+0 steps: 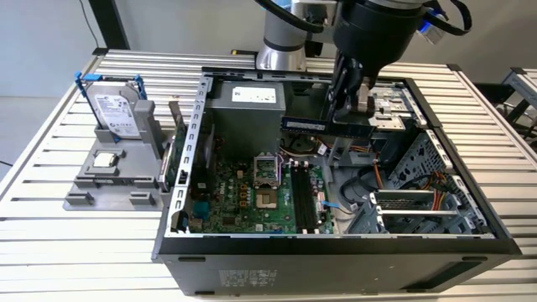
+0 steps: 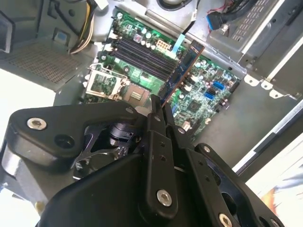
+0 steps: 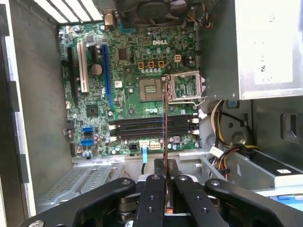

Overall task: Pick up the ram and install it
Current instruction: 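Insert the ram into the slot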

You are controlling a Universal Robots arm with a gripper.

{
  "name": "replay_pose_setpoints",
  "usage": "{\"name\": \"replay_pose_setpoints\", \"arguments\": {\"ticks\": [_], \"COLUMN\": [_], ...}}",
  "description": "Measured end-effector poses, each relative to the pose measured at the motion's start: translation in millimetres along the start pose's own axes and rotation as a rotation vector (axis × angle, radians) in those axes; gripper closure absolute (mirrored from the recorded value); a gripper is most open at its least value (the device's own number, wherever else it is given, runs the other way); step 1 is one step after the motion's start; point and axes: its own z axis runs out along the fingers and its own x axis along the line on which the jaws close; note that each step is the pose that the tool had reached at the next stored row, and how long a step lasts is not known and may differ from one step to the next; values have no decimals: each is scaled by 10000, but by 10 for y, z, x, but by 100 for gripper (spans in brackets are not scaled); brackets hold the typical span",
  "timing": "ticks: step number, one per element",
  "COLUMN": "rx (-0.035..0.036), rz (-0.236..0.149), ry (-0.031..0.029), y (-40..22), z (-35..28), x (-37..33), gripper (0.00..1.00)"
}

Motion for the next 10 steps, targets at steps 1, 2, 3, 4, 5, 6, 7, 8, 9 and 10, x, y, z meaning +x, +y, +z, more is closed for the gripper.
{"name": "replay_pose_setpoints", "arguments": {"ticks": [1,2,3,4,5,6,7,8,9,10], "rx": [4,8,12,17,21,25,29,33,37,40], "rz": [171,342,526,690,867,1046,1221,1386,1545,1711], "ry": [-5,-10,-15,-19,-24,-29,-33,-38,-43,-48], "y": [0,0,0,0,0,0,0,0,0,0], "z": [0,0,0,0,0,0,0,0,0,0], "x": [0,0,0,0,0,0,0,0,0,0], "gripper": [100,100,100,100,100,100,100,100,100,100]}}
